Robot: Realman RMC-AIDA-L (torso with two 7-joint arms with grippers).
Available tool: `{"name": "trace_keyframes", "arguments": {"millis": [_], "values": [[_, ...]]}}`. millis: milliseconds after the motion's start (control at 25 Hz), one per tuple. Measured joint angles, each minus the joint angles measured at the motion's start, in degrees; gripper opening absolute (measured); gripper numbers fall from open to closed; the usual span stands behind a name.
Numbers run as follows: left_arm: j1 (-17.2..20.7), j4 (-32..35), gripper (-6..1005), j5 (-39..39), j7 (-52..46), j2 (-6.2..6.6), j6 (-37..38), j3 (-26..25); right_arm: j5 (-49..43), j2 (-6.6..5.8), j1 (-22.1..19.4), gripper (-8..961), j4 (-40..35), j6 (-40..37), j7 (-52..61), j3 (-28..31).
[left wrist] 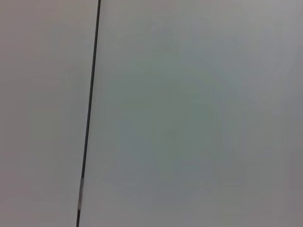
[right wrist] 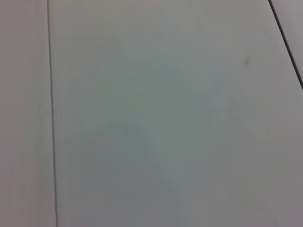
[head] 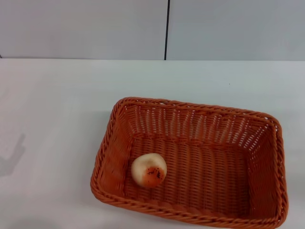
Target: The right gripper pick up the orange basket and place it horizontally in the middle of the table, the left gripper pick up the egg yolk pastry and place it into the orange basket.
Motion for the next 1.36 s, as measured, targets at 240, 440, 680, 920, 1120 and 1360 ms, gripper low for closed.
{"name": "trace_keyframes", "arguments": {"millis": [240,440,680,920,1120,1360], "values": [[0.72,-1.17,791,0.00,1.51,-0.06,-0.65,-0.50,0.02,0.14,0.30,584,0.77,0.22,-0.26,-0.01],[0.74,-1.16,791,0.01,1.51,-0.07,-0.71,-0.59,0.08,0.21,0.38,613,0.86,0.23,-0.75,-0.07],[0.74,-1.22,791,0.03,1.51,-0.10,-0.71,-0.73,0.11,0.23,0.65,637,1.22,0.43,-0.95,0.02],[0.66,-1.26,791,0.02,1.49,-0.11,-0.37,-1.03,0.11,0.23,0.72,637,1.24,0.73,-0.97,0.06],[0.87,-2.49,791,0.01,1.84,-0.11,-0.37,-2.81,0.15,0.30,0.73,637,1.23,1.00,-1.02,0.08],[0.92,-2.63,791,0.01,1.93,-0.11,-0.66,-2.98,0.15,0.31,0.86,637,1.22,1.52,-1.04,0.08]]}}
